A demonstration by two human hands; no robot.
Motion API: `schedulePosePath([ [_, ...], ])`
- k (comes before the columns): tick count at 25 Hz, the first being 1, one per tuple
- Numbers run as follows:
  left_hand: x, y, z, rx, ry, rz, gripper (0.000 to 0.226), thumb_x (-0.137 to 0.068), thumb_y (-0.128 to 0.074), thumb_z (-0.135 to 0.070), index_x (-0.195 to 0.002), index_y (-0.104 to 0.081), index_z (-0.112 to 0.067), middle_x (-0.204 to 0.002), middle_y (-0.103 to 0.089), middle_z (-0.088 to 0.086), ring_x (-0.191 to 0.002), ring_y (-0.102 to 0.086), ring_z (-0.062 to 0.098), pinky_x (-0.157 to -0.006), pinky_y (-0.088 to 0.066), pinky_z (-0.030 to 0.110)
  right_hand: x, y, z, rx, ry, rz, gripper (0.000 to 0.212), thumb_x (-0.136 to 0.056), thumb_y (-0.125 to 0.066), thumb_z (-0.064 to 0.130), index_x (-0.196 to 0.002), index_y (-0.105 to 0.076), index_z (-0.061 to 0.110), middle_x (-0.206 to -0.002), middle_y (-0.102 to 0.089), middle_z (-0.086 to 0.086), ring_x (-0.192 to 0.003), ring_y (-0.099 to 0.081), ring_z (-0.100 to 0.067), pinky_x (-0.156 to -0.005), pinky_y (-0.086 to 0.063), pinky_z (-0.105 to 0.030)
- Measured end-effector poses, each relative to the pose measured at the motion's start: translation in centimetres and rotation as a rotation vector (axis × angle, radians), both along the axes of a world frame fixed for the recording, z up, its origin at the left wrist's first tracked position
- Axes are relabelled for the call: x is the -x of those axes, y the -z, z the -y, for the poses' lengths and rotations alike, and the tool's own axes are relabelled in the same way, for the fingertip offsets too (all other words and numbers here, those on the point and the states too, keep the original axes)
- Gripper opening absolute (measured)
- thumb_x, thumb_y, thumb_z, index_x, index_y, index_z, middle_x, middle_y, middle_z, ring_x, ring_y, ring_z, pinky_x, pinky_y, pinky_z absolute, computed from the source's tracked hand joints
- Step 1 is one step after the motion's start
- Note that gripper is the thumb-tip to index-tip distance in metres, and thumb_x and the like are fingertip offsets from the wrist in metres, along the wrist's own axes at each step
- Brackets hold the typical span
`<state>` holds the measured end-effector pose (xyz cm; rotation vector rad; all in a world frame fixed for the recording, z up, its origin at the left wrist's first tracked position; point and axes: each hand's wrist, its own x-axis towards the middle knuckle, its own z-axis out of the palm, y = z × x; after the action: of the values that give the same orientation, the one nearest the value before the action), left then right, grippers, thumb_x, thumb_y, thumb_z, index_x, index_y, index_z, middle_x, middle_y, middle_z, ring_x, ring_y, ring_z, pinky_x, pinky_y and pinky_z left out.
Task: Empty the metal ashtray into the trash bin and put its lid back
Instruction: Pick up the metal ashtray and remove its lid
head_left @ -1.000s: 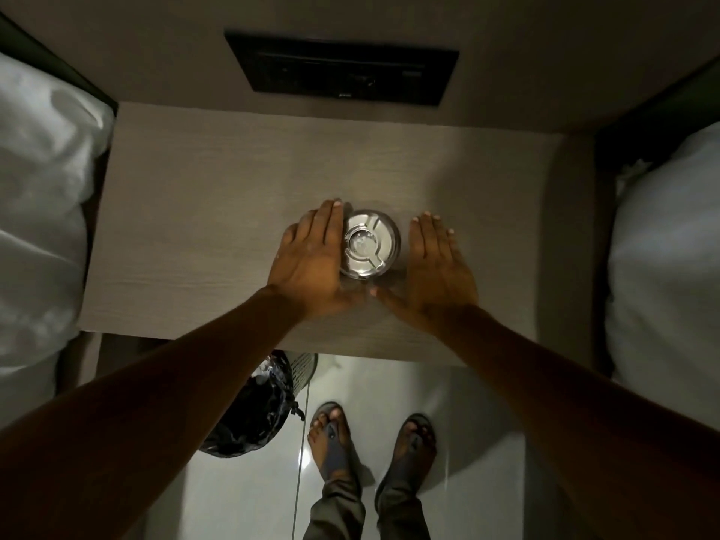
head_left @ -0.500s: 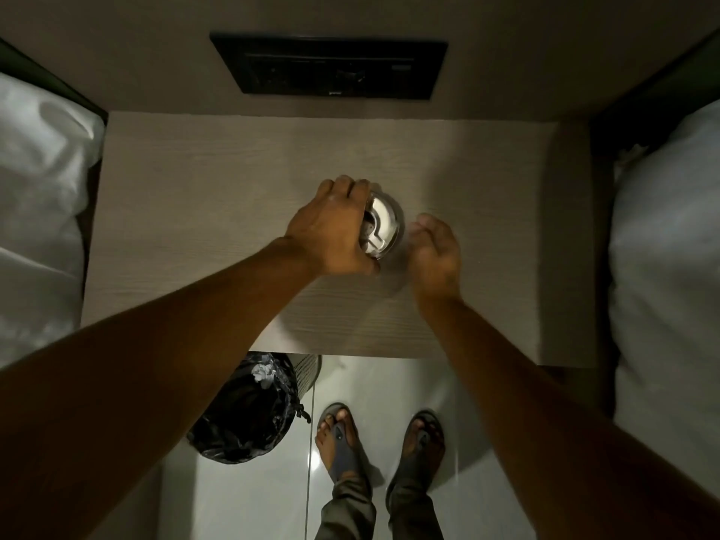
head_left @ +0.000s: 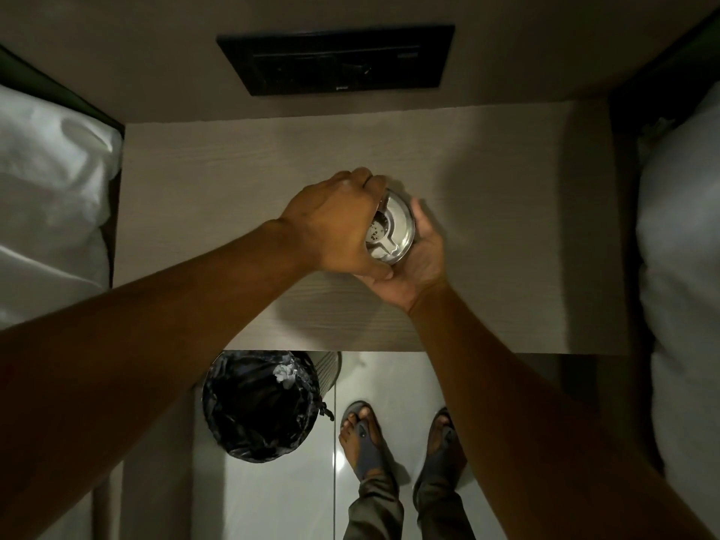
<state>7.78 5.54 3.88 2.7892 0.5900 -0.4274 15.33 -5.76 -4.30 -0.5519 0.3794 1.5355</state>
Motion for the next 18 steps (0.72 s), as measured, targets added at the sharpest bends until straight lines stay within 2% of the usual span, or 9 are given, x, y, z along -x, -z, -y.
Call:
schedulePosePath([
  [3, 0.3, 0.1, 0.6, 0.036, -0.061, 0.047, 0.110, -0.057, -0.080, -0.073, -0.139, -0.045, -0.010, -0.130, -0.058, 0.009, -0.110, -0.060, 0.025, -0.086, -0.055, 0.039, 0.0, 0.5, 0.4, -0.014, 0.018, -0.072, 0.061, -0.095, -0.049, 0.060, -0.117, -0.071, 0.009, -0.113, -0.074, -0.013, -0.105, -0.068, -0.027, -0.094, -0.051, -0.038],
  [6, 1.5, 0.1, -0.1, 0.120, -0.221, 0.166, 0.107, -0.054, -0.077, -0.076, -0.136, -0.048, -0.014, -0.128, -0.058, 0.006, -0.110, -0.058, 0.021, -0.086, -0.053, 0.037, -0.3, 0.6, 0.9, -0.027, 0.023, -0.067, 0.066, -0.094, -0.049, 0.060, -0.131, -0.063, 0.007, -0.133, -0.064, -0.020, -0.121, -0.060, -0.035, -0.103, -0.047, -0.049],
  [8, 2.9, 0.7, -1.4, 0.126, -0.351, 0.239, 0.106, -0.052, -0.077, -0.076, -0.134, -0.049, -0.015, -0.128, -0.057, 0.005, -0.113, -0.055, 0.021, -0.088, -0.050, 0.036, -0.6, 0.9, 1.5, -0.017, 0.038, -0.079, 0.069, -0.093, -0.048, 0.060, -0.137, -0.058, 0.008, -0.142, -0.057, -0.023, -0.126, -0.057, -0.040, -0.103, -0.047, -0.056],
  [11, 4.7, 2.7, -2.7, 0.084, -0.474, 0.171, 0.110, -0.054, -0.085, -0.067, -0.141, -0.044, -0.012, -0.136, -0.053, 0.010, -0.125, -0.047, 0.028, -0.094, -0.042, 0.036, -1.5, 1.6, 2.9, 0.063, 0.049, -0.069, 0.067, -0.092, -0.048, 0.060, -0.132, -0.062, 0.007, -0.134, -0.064, -0.024, -0.119, -0.063, -0.042, -0.095, -0.051, -0.059],
  [14, 5.1, 5.2, -1.8, 0.080, -0.435, 0.059, 0.114, -0.053, -0.087, -0.065, -0.145, -0.042, -0.012, -0.142, -0.051, 0.009, -0.131, -0.039, 0.030, -0.103, -0.041, 0.042, -2.3, 1.9, 3.9, 0.096, 0.044, -0.045, 0.065, -0.089, -0.053, 0.058, -0.131, -0.062, 0.008, -0.130, -0.067, -0.023, -0.114, -0.067, -0.042, -0.087, -0.056, -0.060],
  [18, 4.0, 7.2, -0.8, 0.098, -0.372, 0.053, 0.120, -0.053, -0.087, -0.063, -0.150, -0.037, -0.012, -0.145, -0.049, 0.008, -0.133, -0.035, 0.031, -0.106, -0.039, 0.044, -3.0, 2.0, 4.8, 0.099, 0.037, -0.033, 0.067, -0.083, -0.057, 0.058, -0.124, -0.067, 0.006, -0.127, -0.068, -0.023, -0.110, -0.068, -0.043, -0.082, -0.058, -0.061],
])
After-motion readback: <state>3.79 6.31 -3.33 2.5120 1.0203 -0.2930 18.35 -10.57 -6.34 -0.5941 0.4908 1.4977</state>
